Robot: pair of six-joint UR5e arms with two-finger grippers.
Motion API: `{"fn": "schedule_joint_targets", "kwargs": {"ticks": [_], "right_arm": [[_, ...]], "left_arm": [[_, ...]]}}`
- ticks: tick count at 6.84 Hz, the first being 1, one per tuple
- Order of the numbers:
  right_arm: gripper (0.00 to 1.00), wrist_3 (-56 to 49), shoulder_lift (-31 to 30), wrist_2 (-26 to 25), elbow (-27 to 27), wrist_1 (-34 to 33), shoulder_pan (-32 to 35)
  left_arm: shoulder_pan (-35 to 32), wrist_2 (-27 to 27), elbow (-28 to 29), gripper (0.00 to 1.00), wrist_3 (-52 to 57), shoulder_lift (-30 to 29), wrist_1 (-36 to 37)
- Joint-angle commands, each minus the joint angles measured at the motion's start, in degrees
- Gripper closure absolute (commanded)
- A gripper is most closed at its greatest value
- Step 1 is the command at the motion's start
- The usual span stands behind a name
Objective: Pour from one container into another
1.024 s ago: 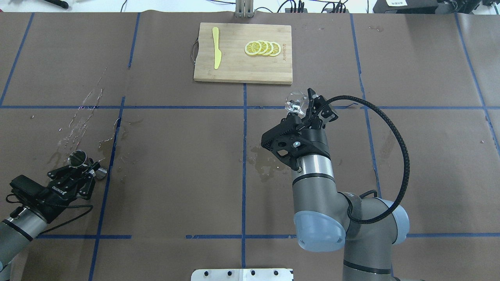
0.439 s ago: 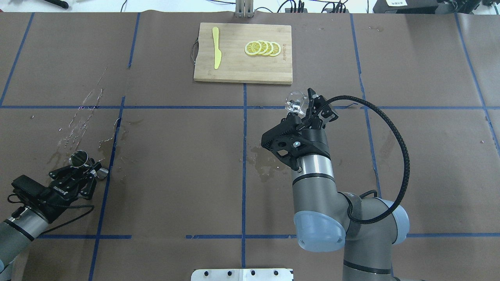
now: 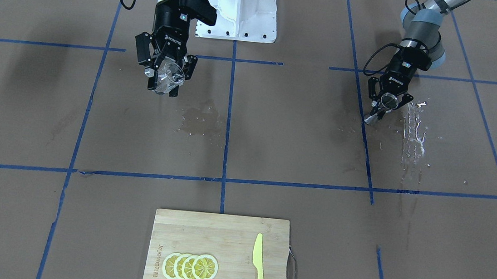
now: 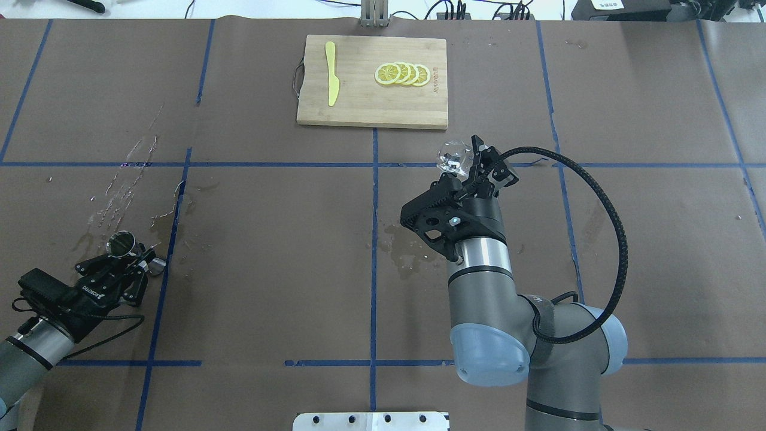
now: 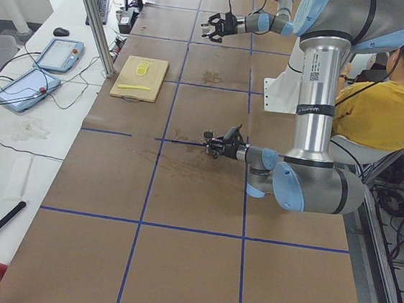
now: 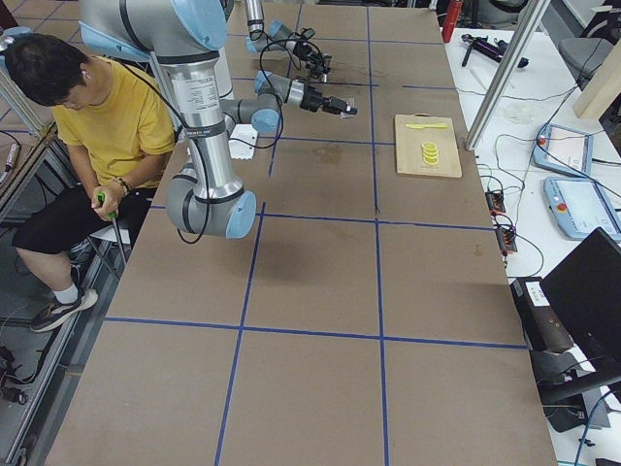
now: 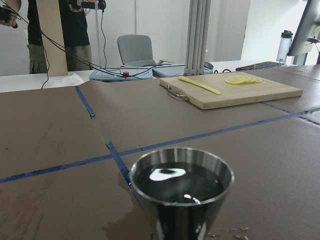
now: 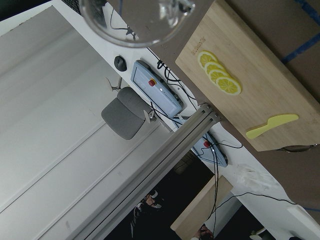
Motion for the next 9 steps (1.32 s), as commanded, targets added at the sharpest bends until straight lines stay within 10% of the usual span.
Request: {"fn": "schedule_joint_targets", "kwargs": {"ticks": [1, 9], "right_arm": [[1.0, 0.0, 0.0, 0.0, 0.0, 0.0, 0.0], [1.0, -0.1, 0.0, 0.0, 0.0, 0.0, 0.0]], "left_arm": [[0.0, 0.0, 0.0, 1.0, 0.0, 0.0, 0.0], [0.1, 0.1, 0.2, 0.78, 0.1, 0.0, 0.1]]}}
